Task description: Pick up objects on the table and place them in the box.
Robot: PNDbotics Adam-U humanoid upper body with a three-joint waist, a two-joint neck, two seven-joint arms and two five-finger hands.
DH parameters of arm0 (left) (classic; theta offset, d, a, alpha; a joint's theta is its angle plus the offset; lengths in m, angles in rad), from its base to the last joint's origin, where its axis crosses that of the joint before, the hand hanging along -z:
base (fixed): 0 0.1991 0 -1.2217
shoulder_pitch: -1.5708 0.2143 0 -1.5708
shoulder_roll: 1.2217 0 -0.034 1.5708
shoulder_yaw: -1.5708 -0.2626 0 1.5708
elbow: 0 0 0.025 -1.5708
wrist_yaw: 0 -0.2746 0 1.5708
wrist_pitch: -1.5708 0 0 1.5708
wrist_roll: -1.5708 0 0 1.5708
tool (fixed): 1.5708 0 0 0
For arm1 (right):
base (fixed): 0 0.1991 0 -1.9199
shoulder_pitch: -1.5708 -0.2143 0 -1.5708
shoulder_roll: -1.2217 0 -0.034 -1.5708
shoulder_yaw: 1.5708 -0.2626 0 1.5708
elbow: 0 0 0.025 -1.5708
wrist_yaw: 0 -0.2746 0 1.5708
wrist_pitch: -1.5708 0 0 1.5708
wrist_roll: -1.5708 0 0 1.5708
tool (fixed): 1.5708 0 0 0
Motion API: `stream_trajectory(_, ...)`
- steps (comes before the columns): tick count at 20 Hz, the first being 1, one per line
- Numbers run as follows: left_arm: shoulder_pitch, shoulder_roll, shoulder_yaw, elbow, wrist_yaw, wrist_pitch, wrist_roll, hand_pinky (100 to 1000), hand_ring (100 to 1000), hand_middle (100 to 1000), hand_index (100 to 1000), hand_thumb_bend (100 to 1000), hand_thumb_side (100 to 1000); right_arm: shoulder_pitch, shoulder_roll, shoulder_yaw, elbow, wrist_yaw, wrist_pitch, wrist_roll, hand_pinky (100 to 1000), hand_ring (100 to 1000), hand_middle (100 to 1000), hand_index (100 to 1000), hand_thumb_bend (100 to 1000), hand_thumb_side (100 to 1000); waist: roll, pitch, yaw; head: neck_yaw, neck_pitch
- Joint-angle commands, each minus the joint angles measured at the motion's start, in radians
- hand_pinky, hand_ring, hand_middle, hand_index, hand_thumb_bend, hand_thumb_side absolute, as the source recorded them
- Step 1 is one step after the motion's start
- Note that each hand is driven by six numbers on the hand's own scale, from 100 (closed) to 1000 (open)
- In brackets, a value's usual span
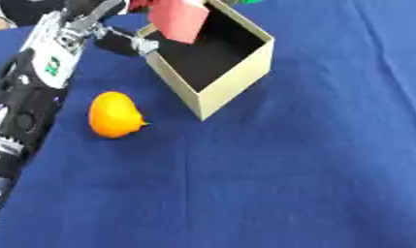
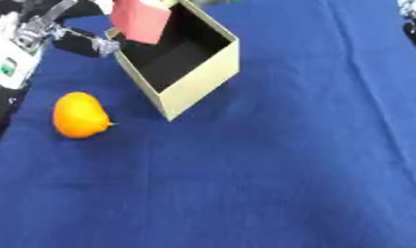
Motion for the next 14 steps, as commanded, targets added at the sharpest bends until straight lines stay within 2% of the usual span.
stream_trajectory(1, -0.012, 0.026, 0.007, -0.008, -0.039, -0.016, 0.020, 676, 678, 659, 757, 527, 339, -0.019, -0.019, -0.004, -0.017, -0.009, -0.002, -0.001, 902, 993, 637, 904, 100, 664, -0.005, -0.022, 0.000, -0.008, 0.002)
stream_trajectory(3, -0.008, 0.030, 0.010, -0.008, -0.071, -0.011, 0.038, 709, 764, 773, 858, 663, 400, -0.020, -0.019, -0.004, -0.017, -0.008, -0.002, -0.002, 902, 993, 631, 904, 100, 664, -0.005, -0.022, 0.001, -0.011, 0.003)
stream_trajectory(6, -0.006, 0.033, 0.018, -0.015, -0.135, 0.022, 0.085, 737, 807, 831, 913, 755, 409, -0.019, -0.018, -0.004, -0.017, -0.009, -0.002, -0.002, 902, 993, 630, 904, 100, 664, -0.005, -0.022, 0.002, -0.013, 0.002)
stream_trajectory(9, -0.004, 0.031, 0.020, -0.016, -0.185, 0.059, 0.149, 739, 810, 830, 908, 753, 407, -0.018, -0.018, -0.004, -0.017, -0.009, -0.002, -0.002, 902, 993, 628, 904, 100, 664, -0.006, -0.022, 0.002, -0.013, 0.003)
stream_trajectory(14, 0.000, 0.027, 0.018, -0.006, -0.210, 0.086, 0.216, 738, 810, 829, 906, 731, 427, -0.016, -0.016, -0.004, -0.019, -0.010, -0.002, -0.001, 902, 994, 627, 904, 100, 664, -0.006, -0.023, 0.004, -0.015, 0.005)
